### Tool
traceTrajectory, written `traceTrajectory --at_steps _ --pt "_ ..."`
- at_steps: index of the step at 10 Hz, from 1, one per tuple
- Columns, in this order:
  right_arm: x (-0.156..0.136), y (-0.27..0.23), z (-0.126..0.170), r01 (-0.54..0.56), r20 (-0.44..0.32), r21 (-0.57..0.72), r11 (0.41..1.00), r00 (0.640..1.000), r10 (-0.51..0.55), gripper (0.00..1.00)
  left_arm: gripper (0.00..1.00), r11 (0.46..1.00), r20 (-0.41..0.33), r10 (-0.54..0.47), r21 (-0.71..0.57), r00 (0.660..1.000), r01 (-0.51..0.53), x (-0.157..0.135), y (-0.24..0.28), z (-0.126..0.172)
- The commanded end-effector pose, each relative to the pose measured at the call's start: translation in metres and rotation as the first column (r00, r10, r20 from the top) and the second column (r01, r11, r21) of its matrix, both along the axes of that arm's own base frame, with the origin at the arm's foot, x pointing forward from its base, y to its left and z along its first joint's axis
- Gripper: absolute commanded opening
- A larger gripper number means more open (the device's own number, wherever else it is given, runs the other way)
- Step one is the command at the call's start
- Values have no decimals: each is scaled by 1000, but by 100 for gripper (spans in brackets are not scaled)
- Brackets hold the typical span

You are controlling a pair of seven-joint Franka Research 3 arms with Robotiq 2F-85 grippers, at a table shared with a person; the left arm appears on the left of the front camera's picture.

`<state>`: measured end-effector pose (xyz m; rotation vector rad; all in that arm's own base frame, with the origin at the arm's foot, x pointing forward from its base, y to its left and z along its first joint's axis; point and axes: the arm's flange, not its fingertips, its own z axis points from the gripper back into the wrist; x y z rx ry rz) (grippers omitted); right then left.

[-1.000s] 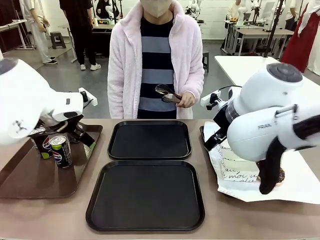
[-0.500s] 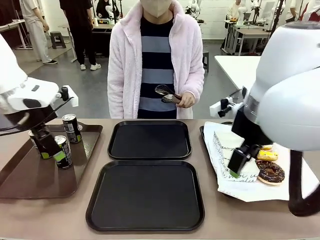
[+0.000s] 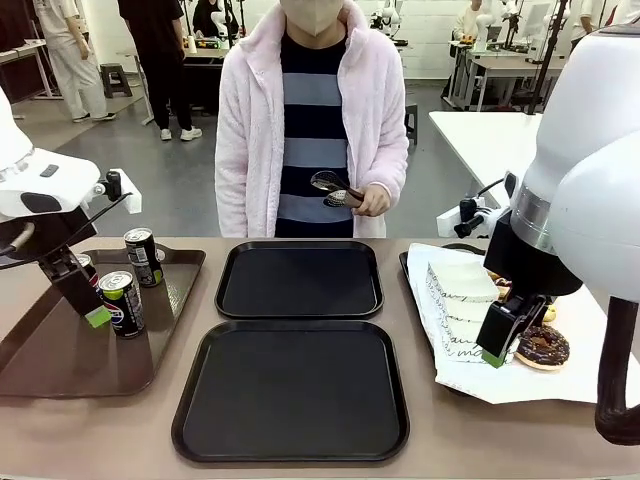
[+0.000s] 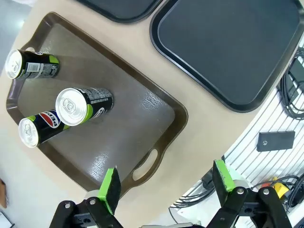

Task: Set up donuts and drinks on trays.
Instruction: Pick up one Pepsi coke and place it on the Flat Tray.

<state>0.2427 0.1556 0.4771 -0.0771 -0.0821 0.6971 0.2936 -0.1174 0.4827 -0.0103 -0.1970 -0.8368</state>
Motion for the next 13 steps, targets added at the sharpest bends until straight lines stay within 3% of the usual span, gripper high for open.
traceTrajectory --at_steps 1,2,3,4,6,8,9,11,13 --pt "0 -1 2 2 6 0 1000 1000 -2 100 100 1000 8 1 0 1000 -1 -1 1 2" --pt "11 -49 -1 72 -24 364 929 997 -68 100 100 976 -28 88 -195 996 -92 10 25 0" --pt "12 -80 -3 116 -24 485 867 993 -119 100 100 932 -58 115 -340 992 -128 13 44 -2" --pt "12 -110 -5 156 -39 637 755 985 -171 100 100 874 -95 152 -452 984 -179 20 61 -3" --pt "6 -170 -20 184 -110 860 477 978 -179 100 100 717 -185 137 -659 973 -226 26 99 -5" --pt "-2 -227 -42 230 -214 943 239 973 -91 100 100 557 -257 132 -779 957 -286 29 146 -12" --pt "-9 -251 -52 242 -244 950 196 970 -18 100 100 499 -286 152 -804 946 -323 29 171 -18" --pt "-35 -301 -64 284 -273 952 110 956 -109 100 100 387 -338 218 -831 916 -398 19 221 -30" --pt "-58 -331 -71 348 -330 934 85 927 -177 100 100 303 -391 254 -837 885 -456 4 256 -41"
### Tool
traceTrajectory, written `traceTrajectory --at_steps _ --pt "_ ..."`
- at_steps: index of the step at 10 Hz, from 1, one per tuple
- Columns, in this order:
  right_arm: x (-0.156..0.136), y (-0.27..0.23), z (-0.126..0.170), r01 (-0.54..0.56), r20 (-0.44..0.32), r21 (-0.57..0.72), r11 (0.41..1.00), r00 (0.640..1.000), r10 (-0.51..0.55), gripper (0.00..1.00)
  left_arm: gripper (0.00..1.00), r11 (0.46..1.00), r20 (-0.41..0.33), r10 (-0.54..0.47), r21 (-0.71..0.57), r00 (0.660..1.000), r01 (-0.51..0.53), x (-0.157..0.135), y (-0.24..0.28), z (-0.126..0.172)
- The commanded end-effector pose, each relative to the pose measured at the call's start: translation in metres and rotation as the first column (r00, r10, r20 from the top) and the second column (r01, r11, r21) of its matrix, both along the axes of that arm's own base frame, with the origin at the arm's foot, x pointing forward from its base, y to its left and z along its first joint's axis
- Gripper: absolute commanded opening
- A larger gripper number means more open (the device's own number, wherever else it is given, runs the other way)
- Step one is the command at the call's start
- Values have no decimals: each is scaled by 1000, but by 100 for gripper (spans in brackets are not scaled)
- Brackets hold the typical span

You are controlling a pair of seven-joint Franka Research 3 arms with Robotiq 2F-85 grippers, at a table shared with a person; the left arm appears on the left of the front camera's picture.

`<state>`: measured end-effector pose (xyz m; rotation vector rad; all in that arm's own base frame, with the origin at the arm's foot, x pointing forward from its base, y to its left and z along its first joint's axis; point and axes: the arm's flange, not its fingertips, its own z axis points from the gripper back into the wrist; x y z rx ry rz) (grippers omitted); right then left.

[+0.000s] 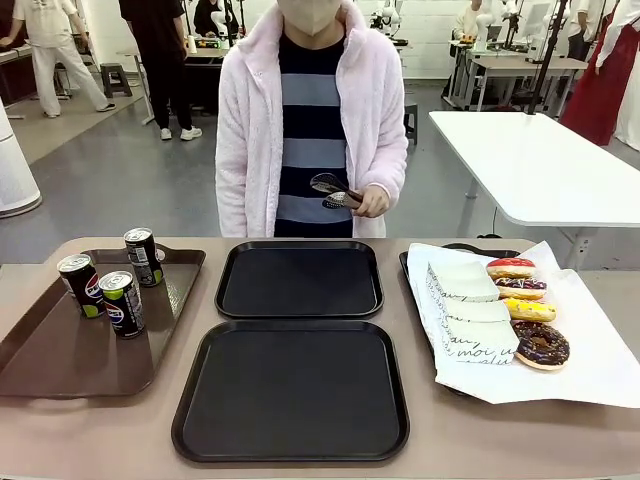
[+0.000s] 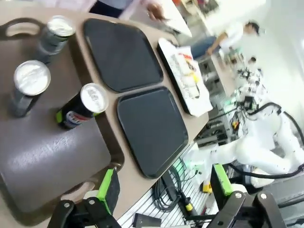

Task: Set up donuts and drinks on trays.
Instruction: Pick up one Pepsi coke and place it on the Flat Tray.

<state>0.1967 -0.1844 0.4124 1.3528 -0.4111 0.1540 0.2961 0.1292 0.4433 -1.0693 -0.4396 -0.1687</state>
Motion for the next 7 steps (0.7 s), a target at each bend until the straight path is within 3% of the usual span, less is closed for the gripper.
traceTrajectory --at_steps 1,4,7 --pt "-20 0 -6 108 -60 -78 991 992 -113 100 100 998 -9 44 -46 999 -45 -2 25 -6" --pt "-34 -25 -6 310 -181 -149 939 925 -334 100 100 995 -31 90 -26 995 -91 -13 44 -13" --pt "-36 -35 -9 371 -211 -197 908 888 -408 100 100 993 -42 116 19 992 -116 -20 42 -10"
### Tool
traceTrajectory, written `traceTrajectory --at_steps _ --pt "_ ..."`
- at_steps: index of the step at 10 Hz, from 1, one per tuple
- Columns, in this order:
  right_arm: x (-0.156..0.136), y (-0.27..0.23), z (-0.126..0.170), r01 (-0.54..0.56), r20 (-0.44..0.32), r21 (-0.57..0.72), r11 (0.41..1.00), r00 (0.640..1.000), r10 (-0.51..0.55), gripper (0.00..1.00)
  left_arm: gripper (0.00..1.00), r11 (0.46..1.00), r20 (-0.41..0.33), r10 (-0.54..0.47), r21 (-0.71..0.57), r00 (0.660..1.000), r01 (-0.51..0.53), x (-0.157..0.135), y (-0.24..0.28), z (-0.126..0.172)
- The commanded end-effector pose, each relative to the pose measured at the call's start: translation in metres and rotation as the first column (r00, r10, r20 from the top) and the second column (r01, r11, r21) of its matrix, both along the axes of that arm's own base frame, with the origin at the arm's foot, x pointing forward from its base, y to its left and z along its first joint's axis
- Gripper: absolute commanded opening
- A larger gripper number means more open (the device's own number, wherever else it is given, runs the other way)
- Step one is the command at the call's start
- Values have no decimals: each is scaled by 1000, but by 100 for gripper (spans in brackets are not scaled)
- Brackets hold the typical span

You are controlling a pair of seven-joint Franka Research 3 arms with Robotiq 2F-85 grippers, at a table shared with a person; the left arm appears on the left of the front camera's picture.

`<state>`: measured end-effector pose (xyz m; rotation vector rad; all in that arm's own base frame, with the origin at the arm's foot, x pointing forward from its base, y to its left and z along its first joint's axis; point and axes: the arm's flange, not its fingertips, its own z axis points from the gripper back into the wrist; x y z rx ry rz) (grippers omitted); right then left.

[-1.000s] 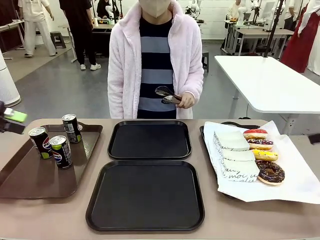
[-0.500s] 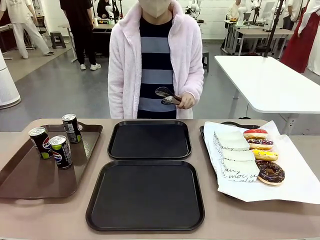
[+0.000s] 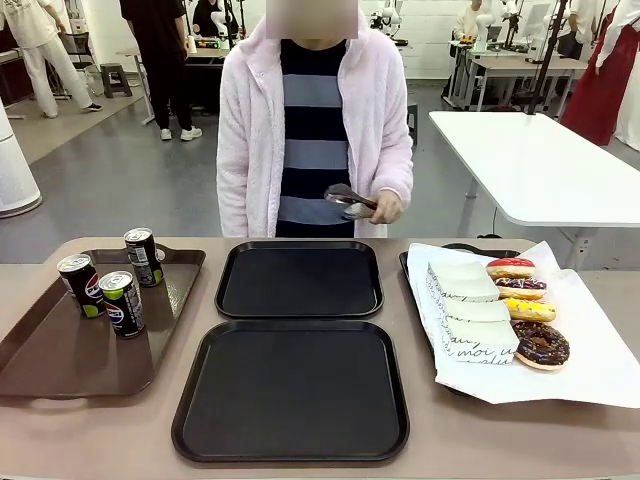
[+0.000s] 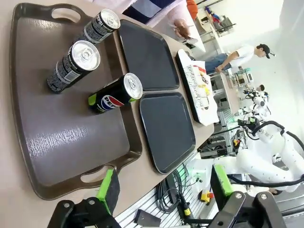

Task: Set up donuts and drinks on trays.
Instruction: Pick up one Pepsi coke and place it on the Flat Tray.

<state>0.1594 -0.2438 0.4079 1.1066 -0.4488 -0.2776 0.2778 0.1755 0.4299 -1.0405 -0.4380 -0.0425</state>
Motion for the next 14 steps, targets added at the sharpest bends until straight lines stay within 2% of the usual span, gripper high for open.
traceTrajectory --at_steps 1,2,3,14 --pt "2 26 -4 55 -29 -28 998 998 -55 100 100 999 13 17 39 1000 -18 -2 -8 6" --pt "4 33 0 98 -35 -109 989 994 -102 100 100 997 13 17 78 1000 -18 -2 -13 11" --pt "2 -2 1 20 -13 -13 1000 1000 -21 100 100 1000 2 -1 16 1000 1 1 -2 3" --pt "2 -2 1 20 -13 -13 1000 1000 -21 100 100 1000 -7 -4 31 1000 4 3 -4 3"
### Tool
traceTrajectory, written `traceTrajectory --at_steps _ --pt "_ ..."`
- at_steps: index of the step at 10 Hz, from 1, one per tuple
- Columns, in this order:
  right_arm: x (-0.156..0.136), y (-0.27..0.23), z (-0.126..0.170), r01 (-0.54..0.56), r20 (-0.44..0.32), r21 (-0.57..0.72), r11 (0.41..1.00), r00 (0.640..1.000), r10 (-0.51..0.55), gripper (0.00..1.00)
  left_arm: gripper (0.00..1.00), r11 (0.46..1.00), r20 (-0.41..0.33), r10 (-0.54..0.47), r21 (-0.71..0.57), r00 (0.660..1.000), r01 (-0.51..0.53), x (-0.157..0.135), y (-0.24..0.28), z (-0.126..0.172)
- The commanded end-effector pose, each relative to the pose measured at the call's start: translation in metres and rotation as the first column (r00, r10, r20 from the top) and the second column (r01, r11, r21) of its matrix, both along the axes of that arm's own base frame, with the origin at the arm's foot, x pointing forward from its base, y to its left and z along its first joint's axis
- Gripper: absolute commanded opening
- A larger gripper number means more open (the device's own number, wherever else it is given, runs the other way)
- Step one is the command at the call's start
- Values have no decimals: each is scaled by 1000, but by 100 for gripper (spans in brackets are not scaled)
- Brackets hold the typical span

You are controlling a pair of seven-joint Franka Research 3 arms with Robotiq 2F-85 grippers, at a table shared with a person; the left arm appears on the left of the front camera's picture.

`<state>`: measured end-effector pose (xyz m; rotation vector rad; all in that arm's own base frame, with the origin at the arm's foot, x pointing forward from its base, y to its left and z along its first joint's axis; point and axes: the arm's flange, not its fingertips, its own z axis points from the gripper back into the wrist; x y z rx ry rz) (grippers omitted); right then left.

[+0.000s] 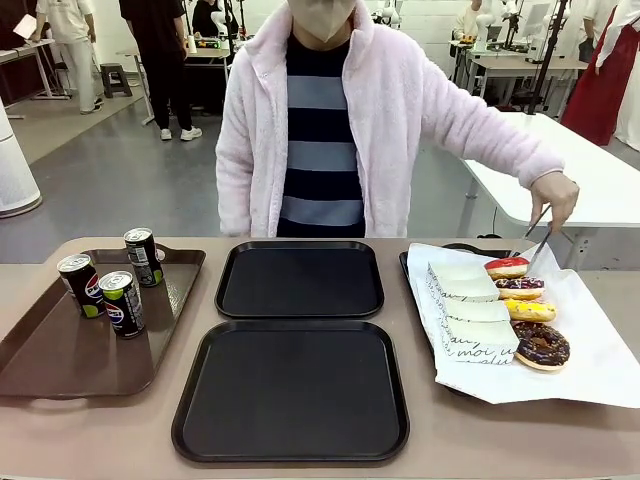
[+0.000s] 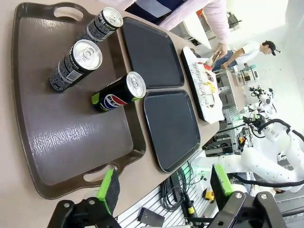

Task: Set up donuts and drinks on trays.
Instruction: Pick up one Pepsi coke and place it on the Flat Tray.

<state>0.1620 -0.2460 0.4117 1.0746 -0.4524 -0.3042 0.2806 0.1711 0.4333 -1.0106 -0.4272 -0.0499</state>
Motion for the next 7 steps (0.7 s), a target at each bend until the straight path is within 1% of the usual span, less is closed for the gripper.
traceTrajectory --at_steps 1,2,4,6,7 --pt "-1 0 -3 -7 3 11 1000 1000 7 100 100 995 5 12 96 1000 -13 1 -12 11" --pt "-1 0 -3 -7 3 11 1000 1000 7 100 100 985 16 14 173 1000 -16 4 -30 29" --pt "-1 0 -3 -7 3 11 1000 1000 7 100 100 945 37 -29 326 999 15 7 -80 76" --pt "-1 0 -3 -7 3 11 1000 1000 7 100 100 840 14 -102 537 995 78 5 -133 105" --pt "-1 0 -3 -7 3 11 1000 1000 7 100 100 759 12 -114 646 993 80 5 -162 113"
